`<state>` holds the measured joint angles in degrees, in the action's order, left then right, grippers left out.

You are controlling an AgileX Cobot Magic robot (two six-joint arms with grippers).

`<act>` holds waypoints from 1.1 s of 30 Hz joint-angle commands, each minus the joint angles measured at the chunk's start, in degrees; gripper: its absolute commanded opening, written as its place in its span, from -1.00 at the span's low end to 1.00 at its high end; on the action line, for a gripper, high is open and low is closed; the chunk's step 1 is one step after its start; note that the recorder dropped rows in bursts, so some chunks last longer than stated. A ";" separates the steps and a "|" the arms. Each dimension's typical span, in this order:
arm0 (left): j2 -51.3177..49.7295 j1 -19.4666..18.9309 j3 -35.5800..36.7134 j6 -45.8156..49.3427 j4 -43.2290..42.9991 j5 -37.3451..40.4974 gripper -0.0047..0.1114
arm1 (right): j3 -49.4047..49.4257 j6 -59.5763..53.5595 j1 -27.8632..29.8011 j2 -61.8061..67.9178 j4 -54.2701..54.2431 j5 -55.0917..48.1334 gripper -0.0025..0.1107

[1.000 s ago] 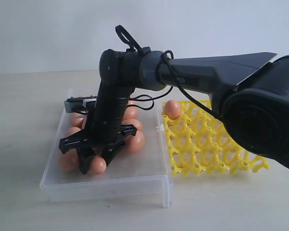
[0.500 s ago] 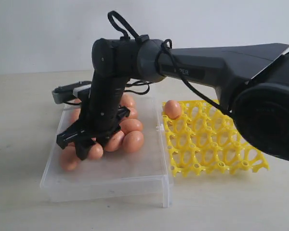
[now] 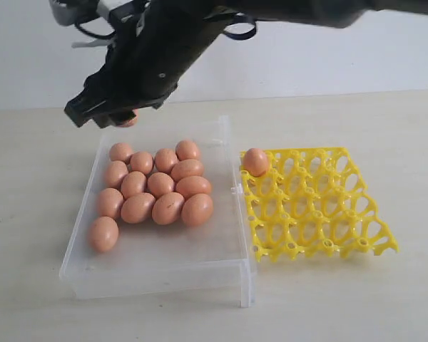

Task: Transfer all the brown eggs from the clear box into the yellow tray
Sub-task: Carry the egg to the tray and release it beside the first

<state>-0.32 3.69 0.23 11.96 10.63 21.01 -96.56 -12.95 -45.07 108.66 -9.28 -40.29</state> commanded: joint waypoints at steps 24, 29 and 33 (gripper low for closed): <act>0.32 0.25 -0.23 0.02 0.16 -0.56 -0.92 | 38.48 22.21 28.79 -6.85 8.71 43.14 -0.96; 0.32 0.25 -0.23 0.02 0.16 -0.56 -0.92 | 33.88 22.21 28.79 -1.57 8.82 40.86 -0.96; 0.32 0.25 -0.23 0.02 0.16 -0.56 -0.92 | 32.15 22.21 28.79 1.02 8.82 39.79 -0.96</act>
<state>-0.32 3.69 0.23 11.96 10.63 21.01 -62.97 9.15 -16.55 108.34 -1.13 0.00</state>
